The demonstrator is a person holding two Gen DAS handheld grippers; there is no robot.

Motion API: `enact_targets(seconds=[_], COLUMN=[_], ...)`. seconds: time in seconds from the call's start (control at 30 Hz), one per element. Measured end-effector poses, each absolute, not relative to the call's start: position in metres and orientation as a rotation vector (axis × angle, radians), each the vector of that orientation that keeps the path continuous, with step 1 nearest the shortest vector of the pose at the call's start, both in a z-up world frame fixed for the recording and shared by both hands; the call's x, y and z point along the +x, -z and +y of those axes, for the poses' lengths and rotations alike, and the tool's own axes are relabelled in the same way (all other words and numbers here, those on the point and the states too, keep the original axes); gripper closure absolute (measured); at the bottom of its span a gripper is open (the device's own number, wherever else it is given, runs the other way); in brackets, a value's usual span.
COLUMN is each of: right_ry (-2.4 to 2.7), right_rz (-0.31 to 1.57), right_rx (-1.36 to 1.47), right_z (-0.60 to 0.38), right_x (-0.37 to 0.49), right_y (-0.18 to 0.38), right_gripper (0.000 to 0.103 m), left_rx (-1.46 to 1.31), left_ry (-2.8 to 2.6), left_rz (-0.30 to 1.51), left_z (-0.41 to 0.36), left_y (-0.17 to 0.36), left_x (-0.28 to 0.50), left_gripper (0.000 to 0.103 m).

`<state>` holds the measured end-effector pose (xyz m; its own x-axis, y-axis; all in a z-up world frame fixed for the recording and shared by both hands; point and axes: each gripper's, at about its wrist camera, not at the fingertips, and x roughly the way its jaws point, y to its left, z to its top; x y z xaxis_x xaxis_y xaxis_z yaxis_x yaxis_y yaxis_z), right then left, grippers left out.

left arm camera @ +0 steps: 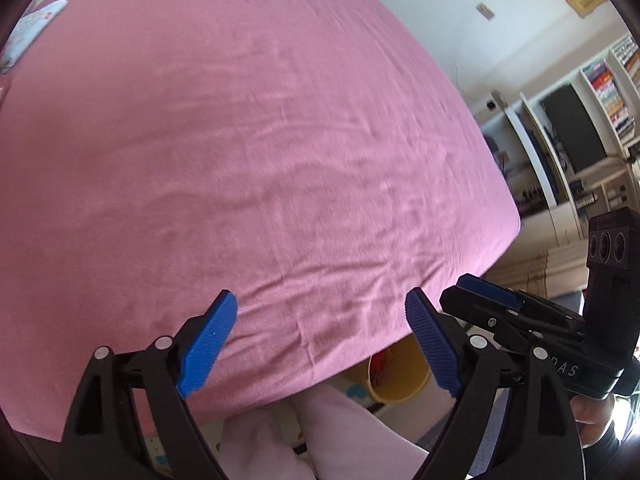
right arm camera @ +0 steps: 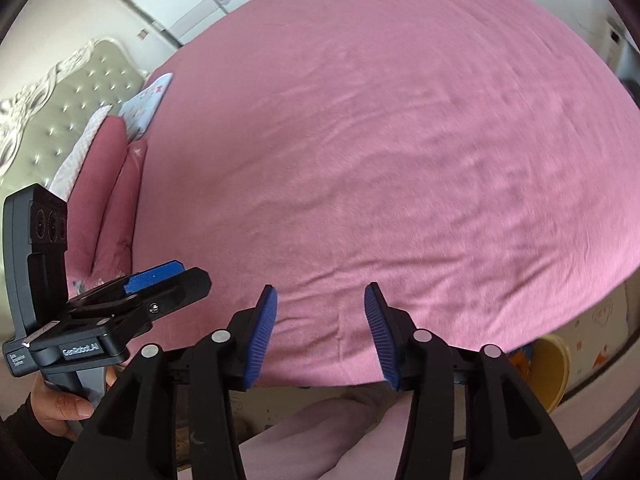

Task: Collect trash

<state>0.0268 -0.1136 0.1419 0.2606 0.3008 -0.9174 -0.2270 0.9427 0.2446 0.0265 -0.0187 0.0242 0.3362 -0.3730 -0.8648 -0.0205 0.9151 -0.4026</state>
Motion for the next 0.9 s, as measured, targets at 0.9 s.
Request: enact_targets(seconds=[0.9], right_ry=[-0.478], right_rz=[1.063], right_rx=[-0.162], right_z=[-0.097], right_x=[0.053], right_y=[-0.198], right_gripper=[0.014], left_rx=[-0.393], left_ry=[-0.049], left_rz=[1.069], left_z=[0.004], left_y=[-0.09], left_x=[0.013], left_gripper=[0.004])
